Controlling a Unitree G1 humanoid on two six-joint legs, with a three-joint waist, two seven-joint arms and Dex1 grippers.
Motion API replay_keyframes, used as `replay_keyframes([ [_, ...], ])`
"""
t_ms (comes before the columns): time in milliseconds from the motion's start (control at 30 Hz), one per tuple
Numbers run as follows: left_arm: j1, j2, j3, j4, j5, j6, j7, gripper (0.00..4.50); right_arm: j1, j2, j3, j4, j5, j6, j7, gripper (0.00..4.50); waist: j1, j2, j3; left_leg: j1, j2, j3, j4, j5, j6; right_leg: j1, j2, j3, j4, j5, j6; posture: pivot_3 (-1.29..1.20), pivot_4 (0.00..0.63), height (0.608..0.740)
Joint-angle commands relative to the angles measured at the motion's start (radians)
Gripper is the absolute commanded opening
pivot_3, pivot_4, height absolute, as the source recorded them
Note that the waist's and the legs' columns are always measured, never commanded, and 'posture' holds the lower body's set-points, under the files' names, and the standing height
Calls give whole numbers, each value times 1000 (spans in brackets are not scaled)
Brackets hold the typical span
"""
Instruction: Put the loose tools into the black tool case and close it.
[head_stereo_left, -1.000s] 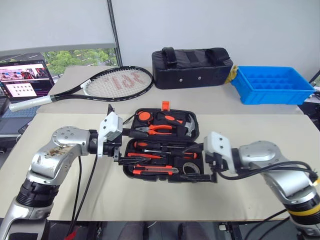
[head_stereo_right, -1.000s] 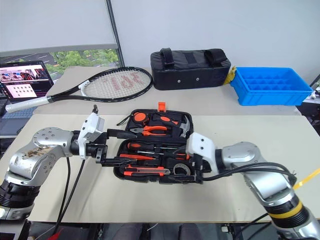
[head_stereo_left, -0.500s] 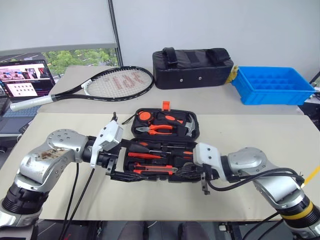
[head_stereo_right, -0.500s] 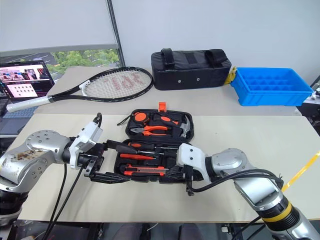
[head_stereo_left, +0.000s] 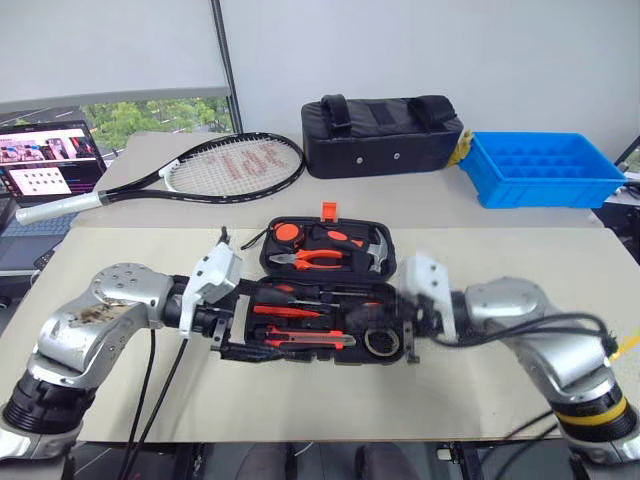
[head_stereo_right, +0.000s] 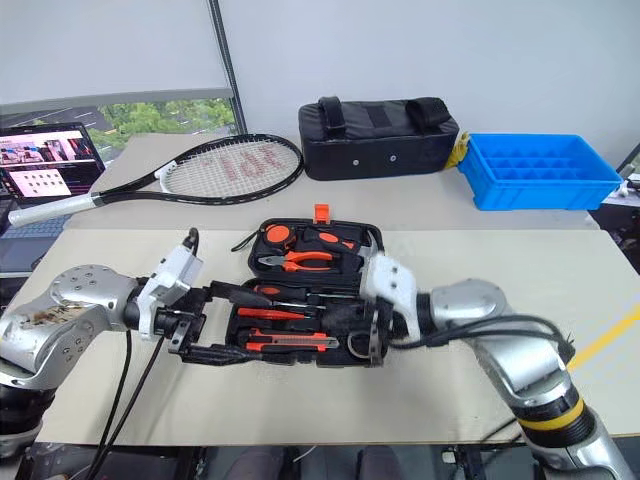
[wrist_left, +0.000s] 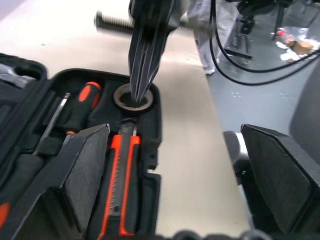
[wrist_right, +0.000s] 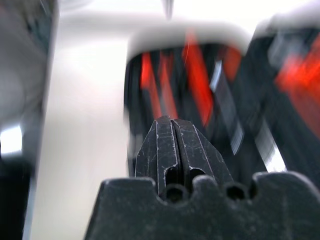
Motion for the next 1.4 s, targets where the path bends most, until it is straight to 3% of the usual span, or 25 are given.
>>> replay_keyframes([
  [33,-56,-77,46,123,38,-24,123,4500,-65,20,-98,214,-79,-46,-146,41,9,-1,0,1,-1,0,0,0,0,1,-1,-1,0,0,0,0,150,729],
  [67,-70,-110,65,162,30,-31,149,4500,-82,26,-116,275,-85,-21,-181,41,10,-1,0,1,-1,0,0,0,0,1,-1,-1,-1,0,0,0,150,729],
  [167,-119,-184,120,299,-9,36,228,4500,-112,69,-165,403,-49,66,-242,794,9,-1,0,-1,-2,0,1,0,0,-1,-1,-1,1,0,0,0,150,729],
  [200,-152,-195,130,367,-24,120,263,4500,-125,91,-178,451,-45,86,-268,1126,7,-1,0,-1,-1,0,0,0,0,-2,-1,0,2,0,0,0,150,729],
  [333,-282,-241,165,628,18,184,379,4500,-183,146,-220,608,-30,160,-324,2550,-9,-1,0,-8,0,0,-1,3,-4,-9,2,0,7,1,-1,0,150,729],
  [533,-449,-263,151,979,90,204,384,4500,-263,193,-239,812,-14,187,-313,2550,-19,-1,0,-14,-2,1,0,8,-13,-18,2,0,11,1,0,0,150,729],
  [767,-542,-282,131,1156,168,156,301,4500,-306,214,-200,904,-26,173,-259,2550,-19,-1,0,-15,-2,2,-1,9,-14,-19,2,0,12,1,0,0,150,729],
  [867,-571,-292,136,1199,189,140,295,4500,-313,223,-186,902,-30,169,-250,1954,-19,-1,0,-15,-2,2,-1,9,-14,-19,2,0,12,1,0,0,150,729],
  [1033,-592,-301,145,1245,210,118,279,4500,-312,234,-187,875,-22,170,-246,197,-22,-1,0,-15,-2,2,-1,9,-14,-19,2,0,12,1,0,0,150,729],
  [1067,-594,-303,146,1250,214,115,276,4500,-314,237,-191,876,-21,170,-251,54,-22,-1,0,-15,-2,2,-1,9,-14,-19,2,0,12,1,0,0,150,729],
  [1400,-591,-341,109,1278,284,100,232,4500,-329,252,-210,900,-27,145,-280,54,-18,-1,0,-15,-2,2,0,9,-14,-19,1,0,13,1,0,0,150,729],
])
